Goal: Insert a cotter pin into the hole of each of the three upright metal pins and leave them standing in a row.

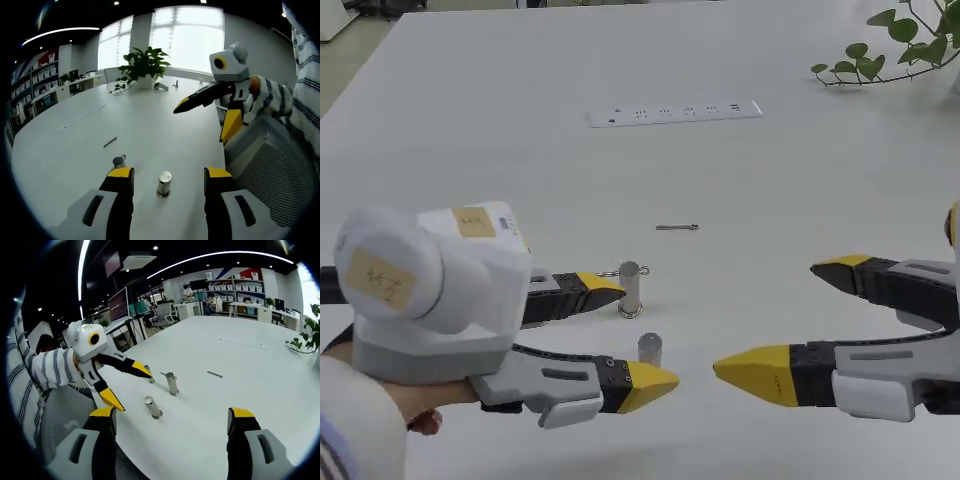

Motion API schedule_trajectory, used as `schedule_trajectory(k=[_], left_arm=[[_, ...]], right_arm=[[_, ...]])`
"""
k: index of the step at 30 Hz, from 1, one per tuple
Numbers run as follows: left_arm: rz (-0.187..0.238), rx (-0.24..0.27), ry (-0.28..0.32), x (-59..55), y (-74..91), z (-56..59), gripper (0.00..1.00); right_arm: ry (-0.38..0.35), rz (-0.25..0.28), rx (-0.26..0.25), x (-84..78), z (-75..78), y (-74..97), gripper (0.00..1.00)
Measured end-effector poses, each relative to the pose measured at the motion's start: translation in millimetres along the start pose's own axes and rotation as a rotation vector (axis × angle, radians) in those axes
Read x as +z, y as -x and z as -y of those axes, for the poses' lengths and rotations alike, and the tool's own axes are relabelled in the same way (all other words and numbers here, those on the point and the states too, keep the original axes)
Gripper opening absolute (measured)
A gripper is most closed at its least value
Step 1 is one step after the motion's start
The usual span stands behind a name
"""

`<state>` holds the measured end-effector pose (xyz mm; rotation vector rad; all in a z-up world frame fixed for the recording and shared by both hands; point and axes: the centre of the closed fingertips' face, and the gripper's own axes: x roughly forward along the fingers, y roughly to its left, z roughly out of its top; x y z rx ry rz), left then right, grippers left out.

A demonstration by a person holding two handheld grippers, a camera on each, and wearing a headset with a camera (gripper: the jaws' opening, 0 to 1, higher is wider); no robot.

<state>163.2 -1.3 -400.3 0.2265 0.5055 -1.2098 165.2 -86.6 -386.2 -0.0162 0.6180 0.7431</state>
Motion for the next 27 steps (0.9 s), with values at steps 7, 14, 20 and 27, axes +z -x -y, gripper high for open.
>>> schedule_trajectory(k=[7,14,20,27], left_arm=[[0.000,0.014,0.057,-8.4,17.5,2.6,0.70],[0.005,0.036,0.113,-22.3,28.6,4.9,0.84],[0.036,0.023,0.145,-24.7,30.1,14.4,0.99],[0.048,0.055,0.181,-27.3,29.1,12.7,0.99]], right_arm=[[0.016,-0.001,0.004,7.5,4.7,0.2,0.90],[0.043,-0.018,0.018,18.2,11.8,-1.4,0.90],[0.098,-0.053,0.052,30.2,19.4,-6.9,0.88],[0.198,-0.160,0.089,34.3,33.5,-18.4,0.86]])
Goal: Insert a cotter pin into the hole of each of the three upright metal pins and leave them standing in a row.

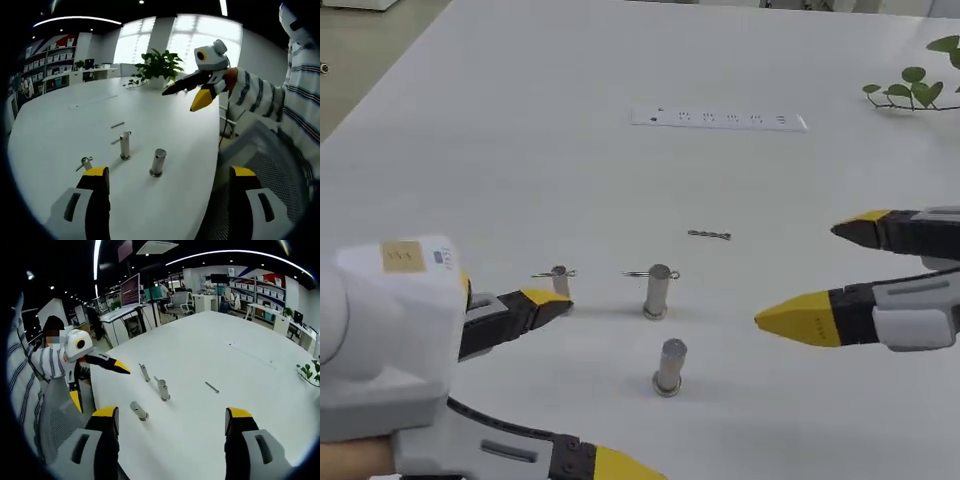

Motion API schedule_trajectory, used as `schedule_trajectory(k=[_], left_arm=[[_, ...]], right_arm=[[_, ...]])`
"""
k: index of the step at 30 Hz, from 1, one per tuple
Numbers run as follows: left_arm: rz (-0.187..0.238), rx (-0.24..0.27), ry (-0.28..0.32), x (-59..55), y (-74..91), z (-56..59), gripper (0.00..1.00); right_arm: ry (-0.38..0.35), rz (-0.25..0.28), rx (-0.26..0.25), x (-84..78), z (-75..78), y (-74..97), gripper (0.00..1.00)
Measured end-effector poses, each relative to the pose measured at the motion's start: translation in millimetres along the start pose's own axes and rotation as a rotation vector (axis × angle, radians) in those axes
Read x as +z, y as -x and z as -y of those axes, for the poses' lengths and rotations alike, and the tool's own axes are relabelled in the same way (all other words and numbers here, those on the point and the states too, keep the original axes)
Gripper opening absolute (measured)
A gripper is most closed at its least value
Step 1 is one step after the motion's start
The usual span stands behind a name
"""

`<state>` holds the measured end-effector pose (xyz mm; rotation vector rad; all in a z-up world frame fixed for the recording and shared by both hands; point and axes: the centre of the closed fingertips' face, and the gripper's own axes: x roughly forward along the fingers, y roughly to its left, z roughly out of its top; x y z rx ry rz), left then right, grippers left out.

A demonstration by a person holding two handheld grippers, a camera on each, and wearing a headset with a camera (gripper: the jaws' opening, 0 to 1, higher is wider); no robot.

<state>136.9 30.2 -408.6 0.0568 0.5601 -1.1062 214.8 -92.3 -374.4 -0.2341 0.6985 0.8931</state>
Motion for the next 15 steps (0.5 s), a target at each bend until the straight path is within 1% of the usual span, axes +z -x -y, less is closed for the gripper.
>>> schedule_trajectory(k=[2,4,5,6,8,11,14,15], left_arm=[[0.007,0.009,0.011,-0.2,0.4,-0.3,0.99],[0.011,0.022,0.019,-1.1,0.8,-1.5,0.99],[0.013,0.029,0.027,-2.2,1.2,-2.2,0.99],[0.013,0.032,0.031,-3.1,1.2,-2.5,0.99],[0.012,0.043,0.042,-5.5,1.9,-3.7,0.99],[0.009,0.073,0.068,-9.5,3.6,-7.3,0.99],[0.019,0.100,0.087,-12.4,5.5,-11.7,0.99],[0.019,0.099,0.090,-12.8,5.8,-11.8,0.99]], right_arm=[[0.019,-0.020,0.008,2.1,6.6,-4.2,0.84],[0.024,-0.027,0.037,4.0,13.2,-9.6,0.82],[0.013,-0.024,0.075,6.5,13.5,-12.7,0.80],[0.011,-0.013,0.092,9.8,14.8,-15.0,0.79],[0.010,-0.016,0.097,14.6,22.2,-19.5,0.78],[0.041,-0.042,0.109,20.5,30.4,-27.9,0.75],[0.079,-0.069,0.124,26.0,38.2,-38.0,0.74],[0.086,-0.073,0.126,26.5,39.2,-39.4,0.74]])
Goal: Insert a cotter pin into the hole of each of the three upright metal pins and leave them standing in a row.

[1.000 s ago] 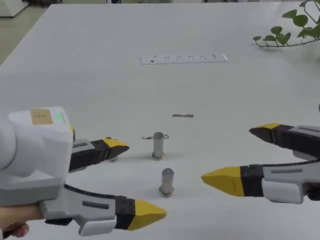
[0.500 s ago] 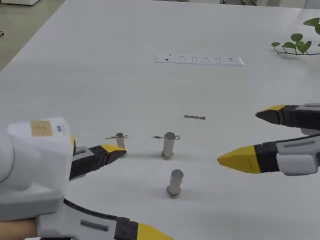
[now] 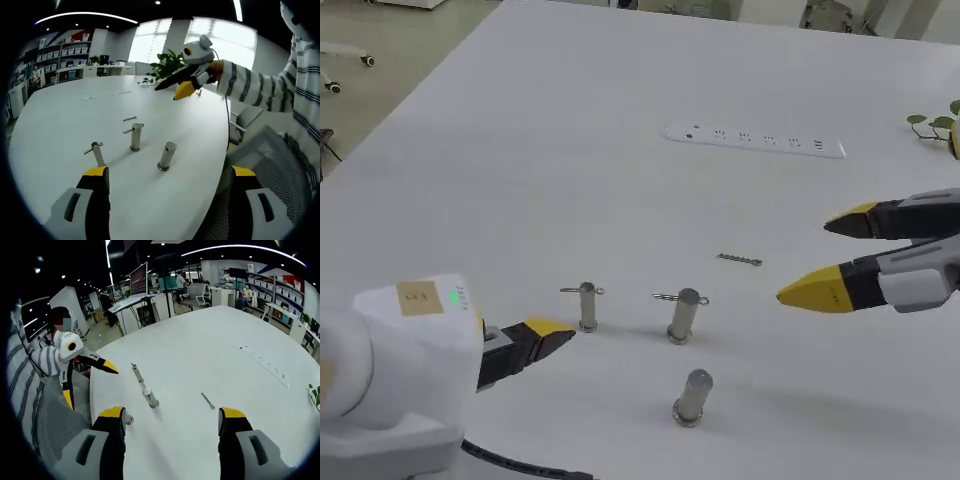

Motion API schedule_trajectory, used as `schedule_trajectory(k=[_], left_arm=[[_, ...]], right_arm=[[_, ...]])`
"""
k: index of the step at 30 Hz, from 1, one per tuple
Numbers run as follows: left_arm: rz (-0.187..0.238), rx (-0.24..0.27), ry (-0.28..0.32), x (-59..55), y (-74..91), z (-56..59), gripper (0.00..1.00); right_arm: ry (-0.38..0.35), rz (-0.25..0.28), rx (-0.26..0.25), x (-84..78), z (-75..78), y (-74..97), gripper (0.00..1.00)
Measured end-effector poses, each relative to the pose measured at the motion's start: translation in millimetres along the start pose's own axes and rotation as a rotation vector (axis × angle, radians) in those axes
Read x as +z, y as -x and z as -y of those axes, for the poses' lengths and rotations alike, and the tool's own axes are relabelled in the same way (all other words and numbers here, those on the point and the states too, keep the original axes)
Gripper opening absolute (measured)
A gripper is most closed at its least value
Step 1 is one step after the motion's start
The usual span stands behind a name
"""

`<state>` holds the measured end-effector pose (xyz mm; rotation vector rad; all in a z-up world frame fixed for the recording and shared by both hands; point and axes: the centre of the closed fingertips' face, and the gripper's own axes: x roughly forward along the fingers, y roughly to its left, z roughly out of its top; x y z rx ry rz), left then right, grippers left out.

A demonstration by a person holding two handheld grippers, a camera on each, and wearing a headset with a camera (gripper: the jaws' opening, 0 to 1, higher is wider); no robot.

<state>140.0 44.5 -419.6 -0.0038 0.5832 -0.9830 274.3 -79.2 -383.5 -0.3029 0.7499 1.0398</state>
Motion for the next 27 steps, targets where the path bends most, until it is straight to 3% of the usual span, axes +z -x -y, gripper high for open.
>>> schedule_trajectory(k=[11,21,27], left_arm=[[0.000,0.029,0.034,-2.2,7.9,-8.8,0.99],[0.000,0.047,0.046,-4.7,13.0,-12.2,0.99],[0.002,0.054,0.053,-6.8,15.5,-14.1,0.99]], right_arm=[[0.088,-0.107,0.051,6.4,17.1,-33.9,0.70],[0.149,-0.197,0.057,-6.2,39.6,-56.8,0.57],[0.193,-0.255,0.051,-18.1,44.3,-68.8,0.47]])
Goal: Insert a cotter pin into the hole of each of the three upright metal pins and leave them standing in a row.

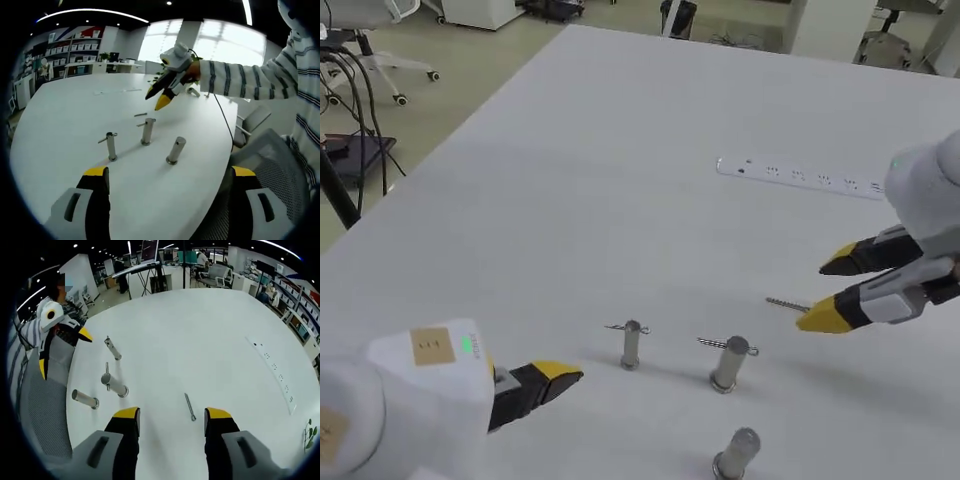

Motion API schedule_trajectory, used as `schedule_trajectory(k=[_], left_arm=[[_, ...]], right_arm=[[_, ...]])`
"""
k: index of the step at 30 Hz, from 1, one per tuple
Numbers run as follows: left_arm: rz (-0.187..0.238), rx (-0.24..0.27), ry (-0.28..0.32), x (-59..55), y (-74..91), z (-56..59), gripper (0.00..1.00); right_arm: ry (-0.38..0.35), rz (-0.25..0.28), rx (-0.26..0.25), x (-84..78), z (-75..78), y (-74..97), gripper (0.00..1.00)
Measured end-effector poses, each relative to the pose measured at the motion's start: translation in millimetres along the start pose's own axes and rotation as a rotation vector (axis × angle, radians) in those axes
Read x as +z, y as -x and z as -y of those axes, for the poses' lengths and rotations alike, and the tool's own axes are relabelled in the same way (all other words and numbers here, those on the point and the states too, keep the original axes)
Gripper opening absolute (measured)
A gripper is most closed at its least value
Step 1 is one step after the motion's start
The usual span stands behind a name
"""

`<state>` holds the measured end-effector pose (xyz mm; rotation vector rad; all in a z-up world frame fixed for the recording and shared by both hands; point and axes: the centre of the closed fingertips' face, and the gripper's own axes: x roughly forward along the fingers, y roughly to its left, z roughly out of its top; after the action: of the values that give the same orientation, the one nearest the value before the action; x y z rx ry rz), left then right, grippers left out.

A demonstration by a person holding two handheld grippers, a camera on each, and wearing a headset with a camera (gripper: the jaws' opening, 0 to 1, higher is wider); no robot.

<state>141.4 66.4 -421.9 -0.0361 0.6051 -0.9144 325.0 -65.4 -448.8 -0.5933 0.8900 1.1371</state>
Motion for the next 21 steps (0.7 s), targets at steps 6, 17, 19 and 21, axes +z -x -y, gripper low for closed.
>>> schedule_trajectory(k=[6,17,19,21], left_arm=[[0.007,0.010,0.003,0.5,2.0,-2.4,0.99],[0.011,0.020,0.012,-1.2,3.3,-4.9,0.99],[0.010,0.022,0.013,-1.7,3.5,-5.6,0.98],[0.011,0.024,0.016,-2.1,3.9,-6.5,0.98]], right_arm=[[0.028,-0.064,-0.001,-12.0,3.6,-14.6,0.41],[0.070,-0.116,-0.005,-17.2,13.7,-34.0,0.25],[0.058,-0.114,-0.017,-16.2,17.7,-35.8,0.21],[0.055,-0.111,-0.025,-17.2,23.2,-39.5,0.17]])
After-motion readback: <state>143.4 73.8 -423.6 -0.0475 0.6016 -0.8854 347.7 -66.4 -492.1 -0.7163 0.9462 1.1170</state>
